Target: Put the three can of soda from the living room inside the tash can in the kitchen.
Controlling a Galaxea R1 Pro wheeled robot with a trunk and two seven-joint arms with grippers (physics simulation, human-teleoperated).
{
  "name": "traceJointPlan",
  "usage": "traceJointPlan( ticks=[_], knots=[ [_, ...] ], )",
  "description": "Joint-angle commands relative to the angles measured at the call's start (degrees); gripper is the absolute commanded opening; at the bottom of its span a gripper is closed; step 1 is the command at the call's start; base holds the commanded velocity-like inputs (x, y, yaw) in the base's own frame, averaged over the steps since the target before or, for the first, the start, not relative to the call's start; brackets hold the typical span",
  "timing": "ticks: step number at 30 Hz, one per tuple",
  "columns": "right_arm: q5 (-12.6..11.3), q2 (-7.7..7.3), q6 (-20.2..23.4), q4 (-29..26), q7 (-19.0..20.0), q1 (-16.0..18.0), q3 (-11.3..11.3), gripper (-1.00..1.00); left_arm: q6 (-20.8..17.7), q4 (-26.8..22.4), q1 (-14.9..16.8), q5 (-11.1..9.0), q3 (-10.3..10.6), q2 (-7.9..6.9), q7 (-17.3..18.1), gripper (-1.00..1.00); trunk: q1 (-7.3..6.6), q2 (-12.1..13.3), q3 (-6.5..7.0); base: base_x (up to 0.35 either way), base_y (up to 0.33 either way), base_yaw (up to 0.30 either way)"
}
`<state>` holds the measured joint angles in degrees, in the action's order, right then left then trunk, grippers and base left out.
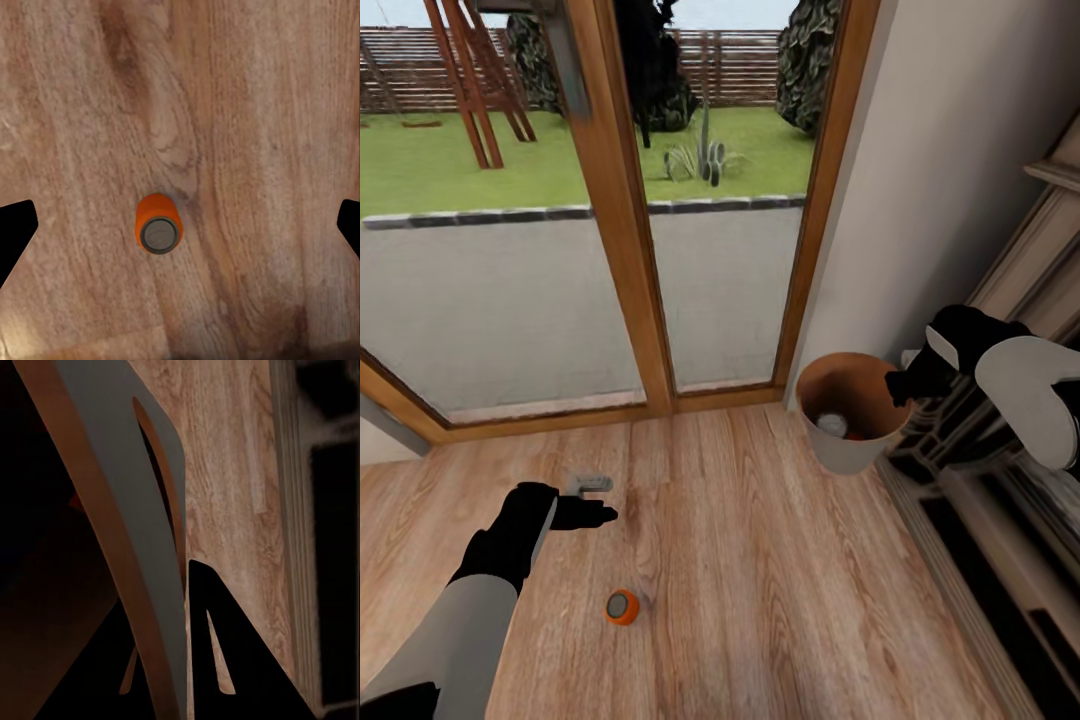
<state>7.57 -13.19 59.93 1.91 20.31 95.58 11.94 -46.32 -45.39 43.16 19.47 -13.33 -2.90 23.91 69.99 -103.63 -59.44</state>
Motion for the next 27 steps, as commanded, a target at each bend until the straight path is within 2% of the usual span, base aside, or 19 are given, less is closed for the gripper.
traceJointPlan(
  ticks=[1, 5, 10, 14, 17, 27],
  knots=[
    [-0.4, 0.0, 0.1, 0.0, 0.3, 0.1, -0.2, -1.0, 0.0, 0.0, 0.0, 0.0, 0.0, 0.0, 0.0, 1.0, 0.22, -0.4, -0.18, 0.0, 0.0, 0.0],
    [-0.4, 0.0, 0.1, 0.1, 0.3, 0.2, 0.0, -1.0, -0.1, 0.5, 0.0, 0.2, 0.0, 0.03, -0.2, 1.0, 1.1, -2.0, -0.89, 0.0, 0.0, 0.0],
    [-0.4, -0.07, 0.1, 0.2, 0.3, 0.2, 0.5, -1.0, -0.1, 4.8, 0.4, -0.1, 0.0, 0.08, -1.9, 1.0, 2.19, -4.0, -1.79, 0.0, 0.0, 0.0],
    [-0.4, 0.17, 0.1, 0.2, 0.3, 0.2, 4.4, -1.0, -0.1, 5.8, 0.4, -0.3, 0.0, 0.09, -2.1, 1.0, 3.07, -5.6, -2.51, 0.0, 0.0, 0.0],
    [-0.5, 0.16, 0.1, 0.2, 0.4, 0.2, 5.7, -1.0, -0.1, 6.0, 0.4, -0.4, 0.0, 0.09, -2.2, 1.0, 3.73, -6.8, -3.14, 0.0, 0.0, 0.0],
    [-0.6, 0.09, 0.1, 0.1, 0.4, 0.2, 6.1, -1.0, 0.0, 5.9, 0.4, -0.5, 0.0, 0.09, -2.2, 1.0, 5.93, -10.8, -5.76, 0.0, 0.0, 0.0]
  ],
)
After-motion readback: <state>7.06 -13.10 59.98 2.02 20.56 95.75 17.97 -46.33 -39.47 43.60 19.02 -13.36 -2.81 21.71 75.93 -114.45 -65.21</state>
